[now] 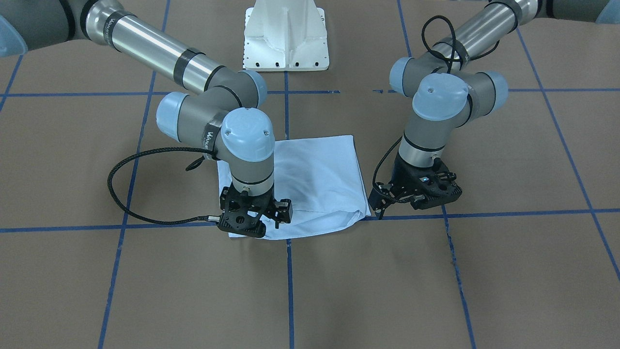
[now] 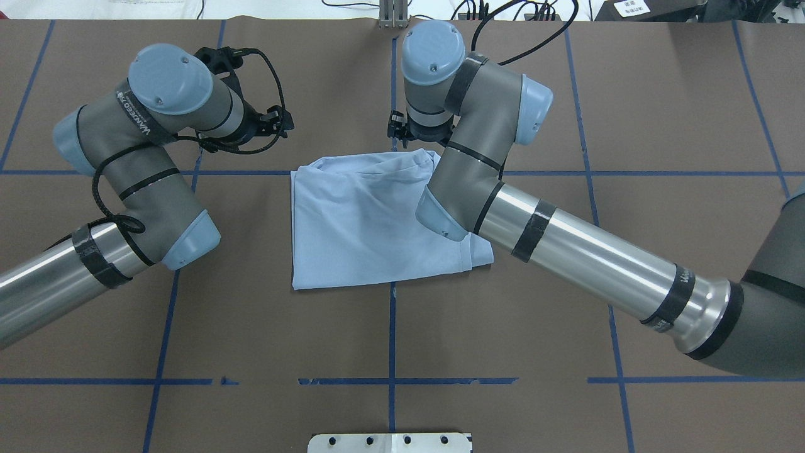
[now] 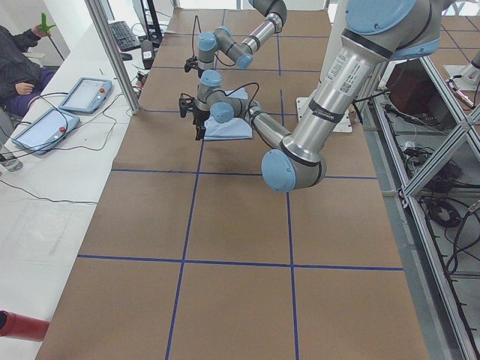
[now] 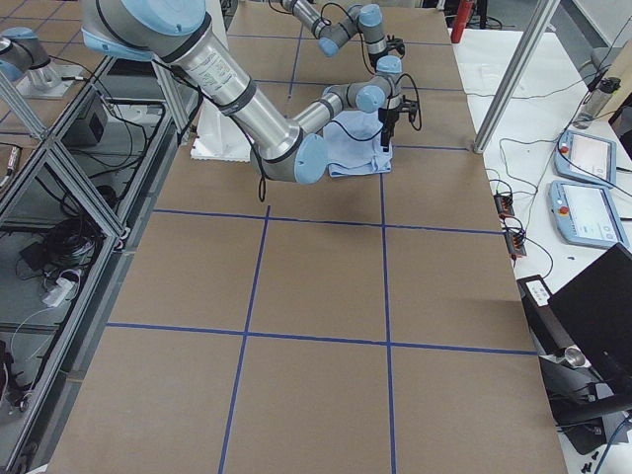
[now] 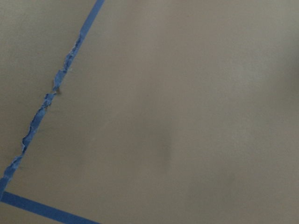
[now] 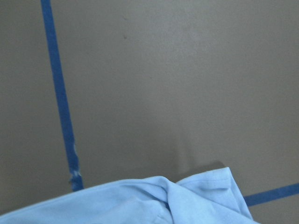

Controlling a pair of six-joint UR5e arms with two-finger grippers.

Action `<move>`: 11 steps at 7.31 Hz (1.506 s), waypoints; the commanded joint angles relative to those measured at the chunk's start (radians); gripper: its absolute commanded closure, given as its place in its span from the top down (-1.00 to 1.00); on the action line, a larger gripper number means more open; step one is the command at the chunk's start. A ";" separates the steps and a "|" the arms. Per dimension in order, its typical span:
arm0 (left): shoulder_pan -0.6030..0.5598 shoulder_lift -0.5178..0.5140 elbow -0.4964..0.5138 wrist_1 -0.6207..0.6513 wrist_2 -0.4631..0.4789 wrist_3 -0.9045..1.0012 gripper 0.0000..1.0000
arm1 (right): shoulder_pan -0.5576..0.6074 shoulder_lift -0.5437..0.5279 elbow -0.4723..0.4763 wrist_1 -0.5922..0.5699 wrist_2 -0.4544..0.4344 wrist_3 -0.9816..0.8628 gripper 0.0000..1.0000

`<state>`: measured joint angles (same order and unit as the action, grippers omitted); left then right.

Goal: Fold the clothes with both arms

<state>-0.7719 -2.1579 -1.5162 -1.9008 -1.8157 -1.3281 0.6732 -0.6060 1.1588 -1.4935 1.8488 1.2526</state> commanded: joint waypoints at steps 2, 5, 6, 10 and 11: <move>-0.001 0.000 -0.006 -0.004 -0.004 0.003 1.00 | -0.017 0.002 -0.005 -0.159 -0.040 -0.204 1.00; -0.001 0.001 -0.022 -0.001 -0.010 0.003 1.00 | -0.023 0.002 -0.016 -0.151 -0.075 -0.256 1.00; -0.001 0.001 -0.027 -0.001 -0.031 0.001 1.00 | -0.023 0.000 -0.021 -0.146 -0.075 -0.260 1.00; 0.000 0.000 -0.030 -0.001 -0.033 -0.002 1.00 | -0.026 -0.009 -0.033 -0.110 -0.065 -0.252 1.00; 0.000 0.000 -0.039 -0.001 -0.033 -0.003 1.00 | -0.027 -0.024 -0.033 -0.107 -0.065 -0.255 1.00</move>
<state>-0.7718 -2.1577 -1.5485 -1.9019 -1.8483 -1.3293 0.6480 -0.6152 1.1270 -1.6067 1.7833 0.9989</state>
